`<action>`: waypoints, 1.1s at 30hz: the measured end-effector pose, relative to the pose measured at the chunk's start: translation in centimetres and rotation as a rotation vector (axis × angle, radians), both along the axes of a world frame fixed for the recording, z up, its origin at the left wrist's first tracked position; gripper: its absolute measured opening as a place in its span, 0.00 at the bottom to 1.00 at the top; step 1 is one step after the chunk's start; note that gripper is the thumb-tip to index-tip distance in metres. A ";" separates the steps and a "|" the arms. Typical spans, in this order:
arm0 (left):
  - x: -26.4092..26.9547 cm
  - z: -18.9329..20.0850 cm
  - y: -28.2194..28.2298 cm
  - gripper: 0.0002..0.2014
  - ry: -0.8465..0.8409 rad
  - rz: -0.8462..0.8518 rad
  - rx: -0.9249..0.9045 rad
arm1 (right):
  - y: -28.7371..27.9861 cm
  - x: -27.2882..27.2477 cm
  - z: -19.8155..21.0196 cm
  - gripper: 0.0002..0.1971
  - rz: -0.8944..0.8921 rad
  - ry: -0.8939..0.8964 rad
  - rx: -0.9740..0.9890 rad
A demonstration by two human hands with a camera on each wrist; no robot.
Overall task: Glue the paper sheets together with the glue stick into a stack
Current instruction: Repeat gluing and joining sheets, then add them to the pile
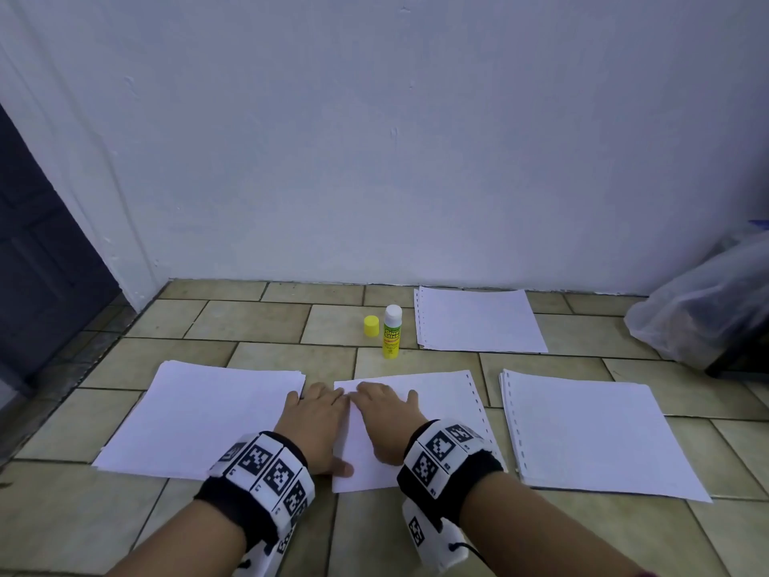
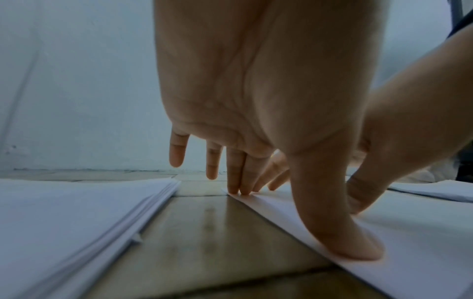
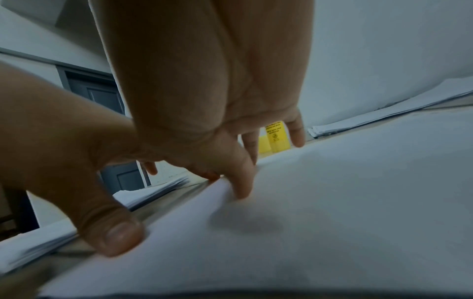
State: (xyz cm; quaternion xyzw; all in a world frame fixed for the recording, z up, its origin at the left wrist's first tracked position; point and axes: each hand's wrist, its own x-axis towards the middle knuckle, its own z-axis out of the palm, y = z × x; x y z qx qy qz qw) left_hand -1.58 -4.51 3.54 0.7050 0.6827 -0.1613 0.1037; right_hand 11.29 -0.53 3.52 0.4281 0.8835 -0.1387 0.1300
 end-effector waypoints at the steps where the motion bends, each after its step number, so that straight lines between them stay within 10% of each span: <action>1: 0.0 0.0 0.0 0.47 0.003 0.003 0.004 | 0.0 0.1 0.1 0.36 0.025 -0.002 -0.025; 16: -0.1 -0.1 -0.3 0.50 0.041 0.024 -0.029 | 4.6 9.4 0.1 0.25 -0.347 0.045 -0.123; 27: 1.3 2.9 0.6 0.35 0.046 0.007 -0.055 | 2.9 6.9 0.4 0.18 -0.185 -0.108 0.114; 33: 3.3 1.1 -0.8 0.31 -0.222 -0.199 0.005 | 1.5 4.9 0.0 0.20 -0.125 -0.012 0.062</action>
